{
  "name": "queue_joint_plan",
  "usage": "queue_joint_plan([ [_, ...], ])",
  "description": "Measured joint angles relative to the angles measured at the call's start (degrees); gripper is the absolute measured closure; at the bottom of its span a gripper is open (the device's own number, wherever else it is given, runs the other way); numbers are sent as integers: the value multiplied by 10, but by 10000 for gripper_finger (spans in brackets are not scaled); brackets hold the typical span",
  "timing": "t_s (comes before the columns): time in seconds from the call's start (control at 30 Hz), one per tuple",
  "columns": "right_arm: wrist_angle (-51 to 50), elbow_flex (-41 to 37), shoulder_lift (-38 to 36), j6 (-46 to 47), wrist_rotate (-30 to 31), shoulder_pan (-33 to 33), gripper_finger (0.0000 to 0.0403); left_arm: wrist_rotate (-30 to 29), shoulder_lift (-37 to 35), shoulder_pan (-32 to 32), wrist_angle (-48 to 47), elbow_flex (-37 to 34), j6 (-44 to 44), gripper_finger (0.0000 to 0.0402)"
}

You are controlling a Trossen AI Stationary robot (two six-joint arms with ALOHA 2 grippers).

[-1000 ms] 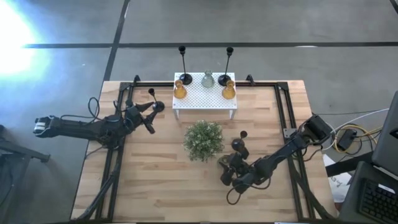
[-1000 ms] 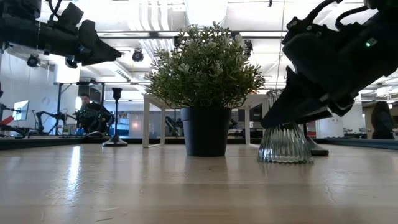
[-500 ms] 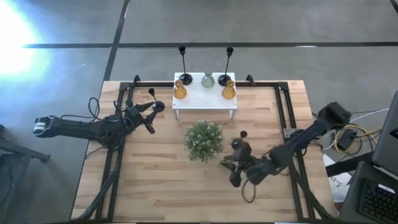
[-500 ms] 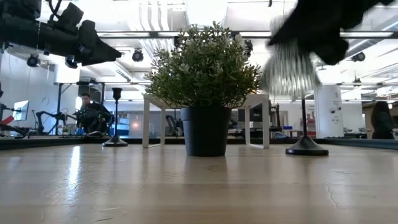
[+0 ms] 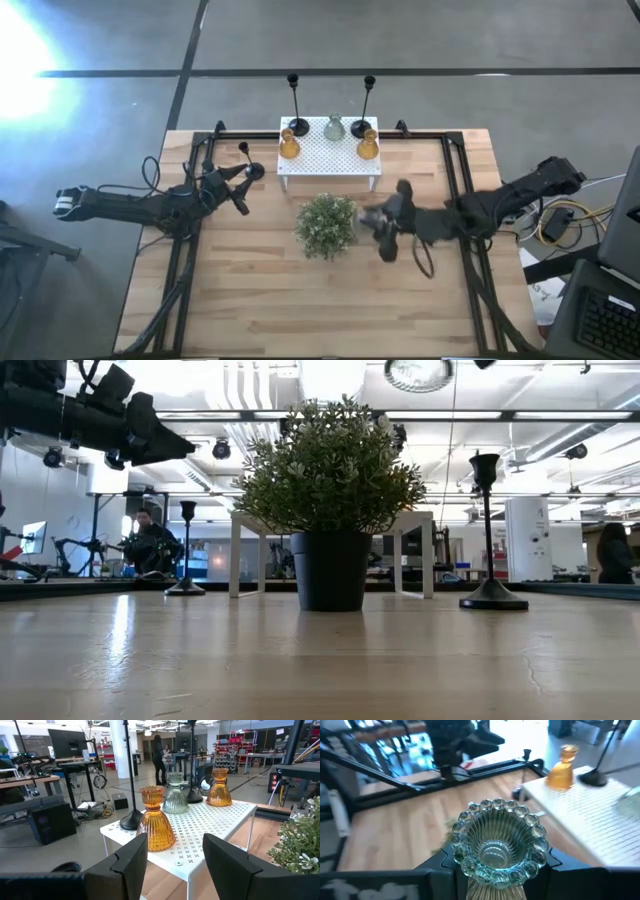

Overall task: Pick & Place candle stick holders
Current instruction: Put the green glass candle holder on the shelf

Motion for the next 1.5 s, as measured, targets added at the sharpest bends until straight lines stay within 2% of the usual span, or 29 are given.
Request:
queue_joint_plan([
  [0.13, -69, 73, 30, -45, -46, -70, 282, 0, 0, 0, 0, 0, 0, 206],
  [0.3, -75, 148, 81, -116, -114, -143, 282, 0, 0, 0, 0, 0, 0, 206],
  [0.43, -81, 194, 131, -158, -140, -197, 282, 0, 0, 0, 0, 0, 0, 206],
  [0.63, -78, 232, 190, -173, -155, -265, 282, 0, 0, 0, -1, 0, 0, 206],
  [0.8, -59, 236, 224, -173, -160, -308, 282, 0, 0, 0, -3, 0, 0, 206],
  [1.17, 10, 226, 275, -180, -251, -393, 282, 0, 0, 0, -5, 0, 0, 206],
  [1.4, 19, 206, 289, -181, -278, -418, 282, 0, 0, 0, -9, 0, 0, 206],
  [1.5, 56, 183, 288, -182, -285, -427, 282, 0, 0, 0, -10, 0, 0, 206],
])
